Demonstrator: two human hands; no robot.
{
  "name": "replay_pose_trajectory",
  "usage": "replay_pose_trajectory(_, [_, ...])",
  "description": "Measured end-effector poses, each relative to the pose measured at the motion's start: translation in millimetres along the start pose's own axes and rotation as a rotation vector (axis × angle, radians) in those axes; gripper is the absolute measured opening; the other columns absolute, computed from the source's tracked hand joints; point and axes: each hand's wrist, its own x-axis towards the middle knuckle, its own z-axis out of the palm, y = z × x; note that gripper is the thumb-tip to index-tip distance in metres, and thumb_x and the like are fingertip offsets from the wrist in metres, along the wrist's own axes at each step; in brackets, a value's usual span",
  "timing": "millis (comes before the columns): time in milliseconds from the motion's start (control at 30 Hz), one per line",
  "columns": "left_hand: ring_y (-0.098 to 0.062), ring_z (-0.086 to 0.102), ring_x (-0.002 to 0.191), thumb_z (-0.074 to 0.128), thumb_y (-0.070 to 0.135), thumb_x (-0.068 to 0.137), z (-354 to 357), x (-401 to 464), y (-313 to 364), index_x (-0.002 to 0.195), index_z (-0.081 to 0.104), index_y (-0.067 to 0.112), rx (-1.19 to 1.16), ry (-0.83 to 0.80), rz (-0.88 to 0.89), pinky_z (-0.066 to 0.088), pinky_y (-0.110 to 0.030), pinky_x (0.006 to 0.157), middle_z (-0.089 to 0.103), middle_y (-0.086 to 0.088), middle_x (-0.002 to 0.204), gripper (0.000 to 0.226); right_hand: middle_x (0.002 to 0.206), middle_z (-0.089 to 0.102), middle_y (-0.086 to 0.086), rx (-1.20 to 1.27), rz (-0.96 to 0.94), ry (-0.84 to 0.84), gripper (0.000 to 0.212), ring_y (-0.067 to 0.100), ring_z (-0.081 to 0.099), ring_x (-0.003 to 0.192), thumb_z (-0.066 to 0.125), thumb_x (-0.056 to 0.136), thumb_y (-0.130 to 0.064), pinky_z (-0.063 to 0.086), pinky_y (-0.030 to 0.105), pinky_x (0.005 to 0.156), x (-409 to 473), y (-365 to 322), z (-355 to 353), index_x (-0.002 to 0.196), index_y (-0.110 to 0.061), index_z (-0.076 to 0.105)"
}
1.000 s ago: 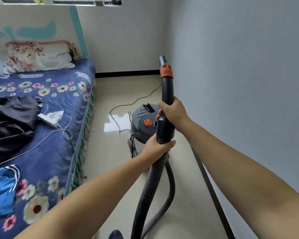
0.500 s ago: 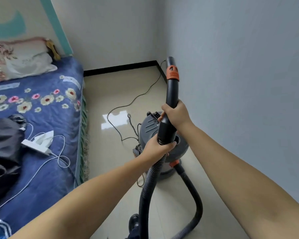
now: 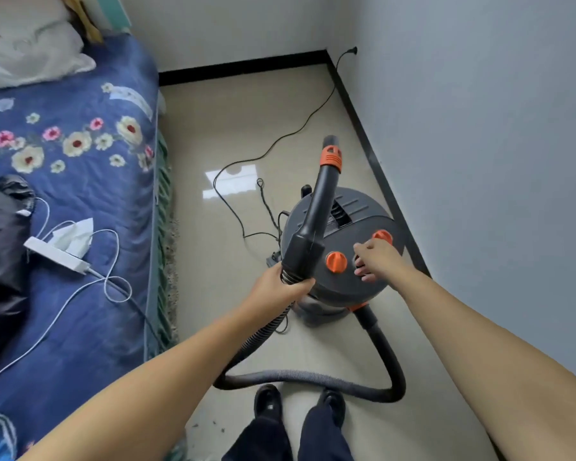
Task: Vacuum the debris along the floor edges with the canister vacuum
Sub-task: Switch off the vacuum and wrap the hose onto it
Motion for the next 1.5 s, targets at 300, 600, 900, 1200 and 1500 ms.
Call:
replay_pose_trajectory(300, [-0.008,0.057,0.053,0.066,0.042,0.065,22,29,-36,0.078,0.058,0.028,-0.019,-0.008,-0.028,0.048,-0.024,0.055,0.059,0.01,0.058,0.021,0.117,0.059,0.015,-0.71,-0.134,-0.067,0.044,0.033,0.058,0.103,0.031,0.103,-0.038,0.045,0.041,0.082,60,37,53,0.122,-0.003,0.049])
replay_pose_trajectory(600, [-0.008,0.057,0.047,0.069,0.024,0.081,9,47,-27,0.078,0.057,0.02,-0.066,0.083,-0.049,0.048,-0.022,0.054,0.06,0.007,0.055,0.013,0.123,0.059,0.017,-0.928,-0.16,-0.108,0.036,0.035,0.057,0.11,0.038,0.101,-0.029,0.044,0.039,0.083,87,33,55,0.126,-0.005,0.05])
replay_pose_trajectory(900, [-0.004,0.056,0.047,0.07,0.025,0.081,19,37,-28,0.082,0.057,0.024,-0.047,0.028,-0.028,0.047,-0.017,0.051,0.06,0.008,0.057,0.013,0.122,0.062,0.011,-1.185,-0.303,0.027,0.024,0.03,0.061,0.108,0.041,0.1,-0.013,0.039,0.033,0.07,72,30,59,0.122,-0.007,0.048])
replay_pose_trajectory(1200, [-0.011,0.056,0.048,0.069,0.024,0.082,2,9,-25,0.082,0.059,0.016,-0.117,0.053,-0.065,0.046,-0.019,0.05,0.061,0.004,0.056,0.013,0.111,0.063,0.006,-0.881,-0.293,0.087,0.022,0.028,0.06,0.093,0.042,0.1,-0.028,0.049,0.037,0.071,30,40,16,0.121,-0.02,0.045])
replay_pose_trajectory(1500, [-0.011,0.059,0.054,0.068,0.026,0.081,-6,-32,39,0.085,0.06,0.014,-0.068,-0.094,0.032,0.049,-0.022,0.055,0.063,0.003,0.059,0.015,0.149,0.034,0.01,-0.965,-1.082,0.278,0.075,0.033,0.028,0.139,0.069,0.081,-0.018,0.027,0.055,0.113,-86,-64,-28,0.147,-0.022,0.035])
